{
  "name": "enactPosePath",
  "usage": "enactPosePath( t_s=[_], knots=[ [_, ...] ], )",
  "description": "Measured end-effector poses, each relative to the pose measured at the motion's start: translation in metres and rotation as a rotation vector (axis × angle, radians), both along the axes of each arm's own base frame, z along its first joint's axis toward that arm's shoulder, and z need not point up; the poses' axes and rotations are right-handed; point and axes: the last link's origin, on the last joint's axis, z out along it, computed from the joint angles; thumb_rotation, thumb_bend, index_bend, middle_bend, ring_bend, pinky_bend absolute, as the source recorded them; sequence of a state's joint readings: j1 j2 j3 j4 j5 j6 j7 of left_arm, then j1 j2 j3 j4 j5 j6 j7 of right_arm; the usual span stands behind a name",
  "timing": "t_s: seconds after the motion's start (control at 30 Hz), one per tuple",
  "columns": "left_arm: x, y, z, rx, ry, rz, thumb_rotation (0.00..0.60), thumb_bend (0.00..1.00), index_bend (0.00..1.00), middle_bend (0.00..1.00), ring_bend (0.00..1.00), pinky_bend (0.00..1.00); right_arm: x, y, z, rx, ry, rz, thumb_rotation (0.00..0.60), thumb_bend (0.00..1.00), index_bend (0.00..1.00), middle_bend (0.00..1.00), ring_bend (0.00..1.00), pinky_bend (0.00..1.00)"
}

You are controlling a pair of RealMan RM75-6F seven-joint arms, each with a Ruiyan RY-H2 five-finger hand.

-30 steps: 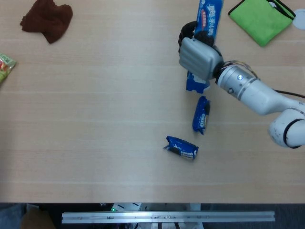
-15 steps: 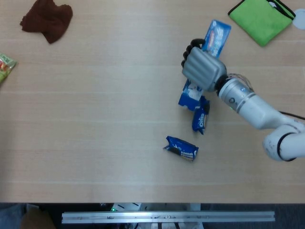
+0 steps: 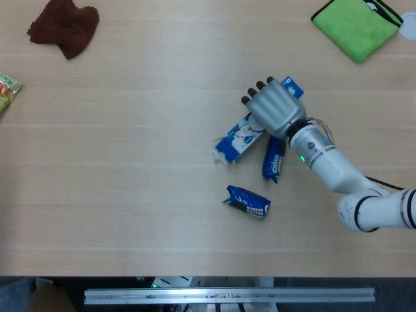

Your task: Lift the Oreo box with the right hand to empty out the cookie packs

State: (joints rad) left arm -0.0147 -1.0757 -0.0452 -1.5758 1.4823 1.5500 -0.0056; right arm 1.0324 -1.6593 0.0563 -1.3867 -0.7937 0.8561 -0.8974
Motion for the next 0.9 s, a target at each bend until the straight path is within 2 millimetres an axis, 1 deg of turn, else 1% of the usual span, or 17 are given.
enactPosePath(
  t_s=[0.03, 0.1, 0.2, 0.3, 0.4, 0.5, 0.6, 0.63, 0.73, 0.8, 0.9],
  knots=[
    [0.000, 0.000, 0.000, -0.001, 0.001, 0.001, 0.600, 0.26, 0.26, 0.26, 0.26, 0.32, 0.000, -0.002, -0.002, -0.003, -0.005, -0.012, 0.600, 0.18, 0.33, 0.34, 0.29, 0.38],
    [0.000, -0.001, 0.000, -0.001, -0.001, 0.001, 0.600, 0.26, 0.26, 0.26, 0.26, 0.32, 0.001, -0.005, -0.003, 0.000, -0.019, -0.031, 0.600, 0.18, 0.29, 0.32, 0.27, 0.36],
    [-0.001, -0.001, 0.003, 0.007, -0.002, 0.003, 0.600, 0.26, 0.26, 0.26, 0.26, 0.32, 0.007, -0.009, -0.001, 0.003, -0.055, -0.051, 0.600, 0.18, 0.23, 0.30, 0.24, 0.34],
    [-0.002, -0.001, 0.005, 0.015, -0.003, 0.007, 0.600, 0.26, 0.26, 0.26, 0.26, 0.32, 0.010, -0.011, 0.007, -0.004, -0.068, -0.050, 0.600, 0.17, 0.22, 0.28, 0.23, 0.33],
    [-0.003, 0.000, 0.007, 0.022, -0.001, 0.006, 0.600, 0.26, 0.26, 0.26, 0.26, 0.32, 0.011, -0.011, 0.022, -0.020, -0.082, -0.052, 0.600, 0.17, 0.22, 0.28, 0.23, 0.33],
    [-0.003, 0.003, 0.009, 0.026, 0.000, 0.001, 0.600, 0.26, 0.26, 0.26, 0.26, 0.32, 0.006, -0.009, 0.045, -0.055, -0.101, -0.062, 0.600, 0.17, 0.22, 0.28, 0.23, 0.33],
    [-0.003, 0.007, 0.010, 0.029, 0.004, -0.004, 0.600, 0.26, 0.26, 0.26, 0.26, 0.32, -0.006, -0.005, 0.075, -0.122, -0.122, -0.089, 0.600, 0.17, 0.22, 0.28, 0.23, 0.33],
    [-0.003, 0.009, 0.010, 0.028, 0.005, -0.005, 0.600, 0.26, 0.26, 0.26, 0.26, 0.32, -0.014, -0.004, 0.089, -0.157, -0.127, -0.102, 0.600, 0.17, 0.22, 0.28, 0.23, 0.33],
    [-0.002, 0.012, 0.009, 0.025, 0.010, -0.011, 0.600, 0.26, 0.26, 0.26, 0.26, 0.31, -0.035, 0.002, 0.121, -0.254, -0.136, -0.120, 0.600, 0.17, 0.22, 0.29, 0.24, 0.33],
    [-0.001, 0.014, 0.008, 0.022, 0.015, -0.020, 0.600, 0.26, 0.26, 0.26, 0.26, 0.31, -0.048, 0.009, 0.135, -0.307, -0.145, -0.122, 0.600, 0.17, 0.22, 0.30, 0.25, 0.33],
    [0.000, 0.016, 0.008, 0.017, 0.023, -0.025, 0.600, 0.26, 0.26, 0.26, 0.26, 0.31, -0.074, 0.025, 0.160, -0.396, -0.158, -0.141, 0.600, 0.18, 0.22, 0.31, 0.26, 0.33]
  ],
)
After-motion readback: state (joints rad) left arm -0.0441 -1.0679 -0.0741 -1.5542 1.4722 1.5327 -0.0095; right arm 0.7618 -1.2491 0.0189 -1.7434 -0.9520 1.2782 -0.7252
